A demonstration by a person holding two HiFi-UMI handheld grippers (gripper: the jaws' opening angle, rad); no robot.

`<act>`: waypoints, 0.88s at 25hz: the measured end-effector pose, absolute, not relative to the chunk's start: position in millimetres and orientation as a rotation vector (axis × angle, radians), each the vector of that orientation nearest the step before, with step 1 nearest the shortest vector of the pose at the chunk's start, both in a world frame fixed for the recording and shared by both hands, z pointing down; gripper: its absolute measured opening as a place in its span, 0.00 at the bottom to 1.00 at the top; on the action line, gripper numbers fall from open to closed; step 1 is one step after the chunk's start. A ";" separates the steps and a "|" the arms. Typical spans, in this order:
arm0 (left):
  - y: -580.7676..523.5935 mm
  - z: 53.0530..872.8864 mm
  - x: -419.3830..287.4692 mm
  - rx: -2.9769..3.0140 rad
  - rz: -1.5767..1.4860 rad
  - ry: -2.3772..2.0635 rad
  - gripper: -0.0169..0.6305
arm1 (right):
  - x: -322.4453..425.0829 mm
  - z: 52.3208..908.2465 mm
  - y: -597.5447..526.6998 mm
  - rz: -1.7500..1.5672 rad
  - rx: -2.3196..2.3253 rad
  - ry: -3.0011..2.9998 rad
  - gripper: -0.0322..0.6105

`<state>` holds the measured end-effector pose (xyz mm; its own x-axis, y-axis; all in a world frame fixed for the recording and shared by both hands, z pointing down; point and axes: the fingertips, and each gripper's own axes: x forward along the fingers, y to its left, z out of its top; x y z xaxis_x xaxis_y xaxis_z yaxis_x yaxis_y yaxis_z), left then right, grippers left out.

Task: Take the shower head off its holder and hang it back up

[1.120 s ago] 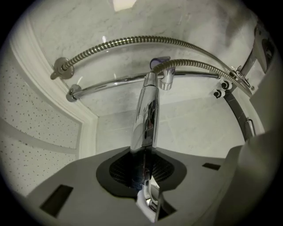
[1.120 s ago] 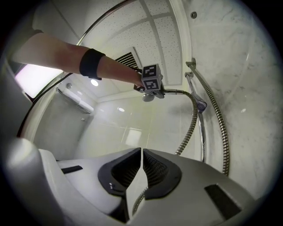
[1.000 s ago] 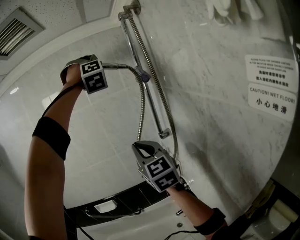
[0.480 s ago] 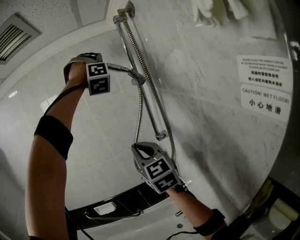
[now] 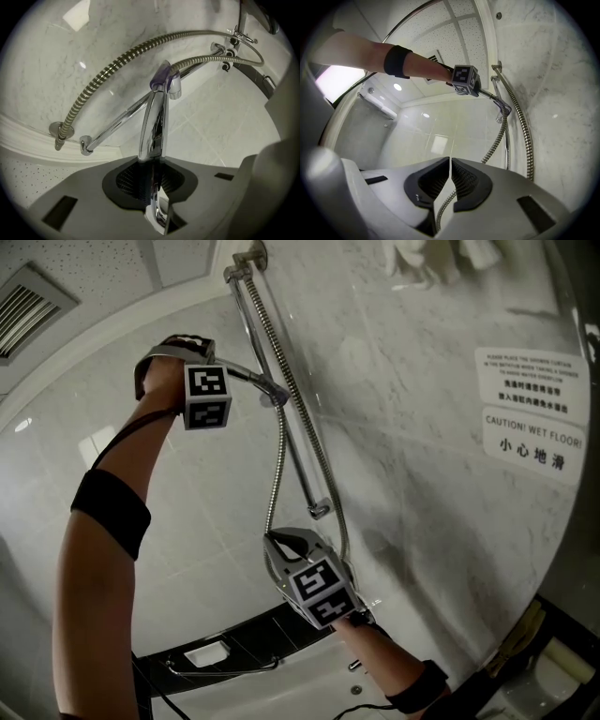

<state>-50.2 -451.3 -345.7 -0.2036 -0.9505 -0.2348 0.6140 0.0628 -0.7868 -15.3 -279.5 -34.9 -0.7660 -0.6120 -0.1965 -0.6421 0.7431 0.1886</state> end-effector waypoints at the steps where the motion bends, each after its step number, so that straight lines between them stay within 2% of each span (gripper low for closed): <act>1: -450.6 -346.3 -48.4 -0.456 -1.512 0.964 0.14 | -16.5 -34.2 -279.1 0.371 -1.014 2.819 0.10; 8: -437.4 -345.5 -43.1 -0.453 -1.460 0.969 0.15 | -21.4 -28.5 -280.1 0.345 -1.002 2.824 0.10; 14: -429.1 -330.3 -32.8 -0.513 -1.439 0.950 0.35 | -27.7 -27.1 -276.1 0.338 -0.984 2.828 0.10; 22: -431.4 -327.7 -25.6 -0.496 -1.407 0.917 0.37 | -23.4 -21.9 -279.0 0.350 -1.003 2.819 0.10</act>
<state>-25.6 -431.4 -327.7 -0.0846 -0.9654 -0.2468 0.6153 0.1442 -0.7750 -23.4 -279.0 -21.9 -0.7710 -0.6054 -0.1975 -0.6353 0.7524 0.1739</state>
